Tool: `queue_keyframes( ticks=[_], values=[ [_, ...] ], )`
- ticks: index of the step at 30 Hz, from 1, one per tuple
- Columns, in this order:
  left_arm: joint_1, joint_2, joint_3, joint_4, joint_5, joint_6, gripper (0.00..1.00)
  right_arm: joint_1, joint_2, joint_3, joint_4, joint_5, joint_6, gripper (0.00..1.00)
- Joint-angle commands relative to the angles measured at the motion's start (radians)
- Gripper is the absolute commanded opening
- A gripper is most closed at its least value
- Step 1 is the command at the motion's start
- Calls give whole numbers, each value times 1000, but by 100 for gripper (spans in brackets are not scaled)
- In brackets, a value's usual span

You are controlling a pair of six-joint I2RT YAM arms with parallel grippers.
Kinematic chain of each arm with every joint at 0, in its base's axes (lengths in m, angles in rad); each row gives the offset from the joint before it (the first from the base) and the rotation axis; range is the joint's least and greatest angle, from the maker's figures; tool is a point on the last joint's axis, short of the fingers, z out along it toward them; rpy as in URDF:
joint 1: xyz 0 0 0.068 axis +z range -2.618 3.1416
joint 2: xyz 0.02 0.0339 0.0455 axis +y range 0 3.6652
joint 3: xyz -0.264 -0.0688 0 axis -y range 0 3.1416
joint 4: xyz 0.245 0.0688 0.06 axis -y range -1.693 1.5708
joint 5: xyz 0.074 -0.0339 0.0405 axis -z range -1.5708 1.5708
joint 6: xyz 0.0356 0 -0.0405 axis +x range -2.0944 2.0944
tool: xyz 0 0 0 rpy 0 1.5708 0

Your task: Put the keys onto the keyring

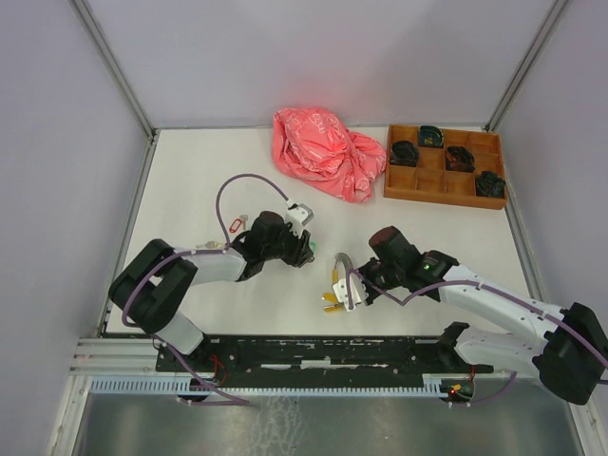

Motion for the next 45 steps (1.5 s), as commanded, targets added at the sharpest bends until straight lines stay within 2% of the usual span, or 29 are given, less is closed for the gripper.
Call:
queue_keyframes(
  ticks=[1,7,20,22,26,28,32,36,45],
  values=[
    [-27,6,-12,119,-53,80,42,8,4,53,6,-3,-7,1],
    [-33,29,-6,127,-54,94,34,7,1,53,5,-3,-5,1],
    [-60,71,6,98,-91,108,32,8,3,52,4,-2,-4,1],
    [-63,77,13,84,-100,110,27,10,2,55,2,-1,-4,1],
    [-63,49,24,35,-130,115,8,10,-1,54,1,2,-2,1],
    [-68,14,46,-27,-149,119,3,11,0,55,-1,1,-2,1],
    [-97,-69,121,-201,-221,121,3,13,-4,57,-1,-2,-2,1],
    [-115,-114,235,-477,-271,91,3,16,-8,60,-10,-1,-4,1],
    [-116,-55,462,-1055,-305,22,3,21,-10,69,-19,-9,-6,1]
  ],
)
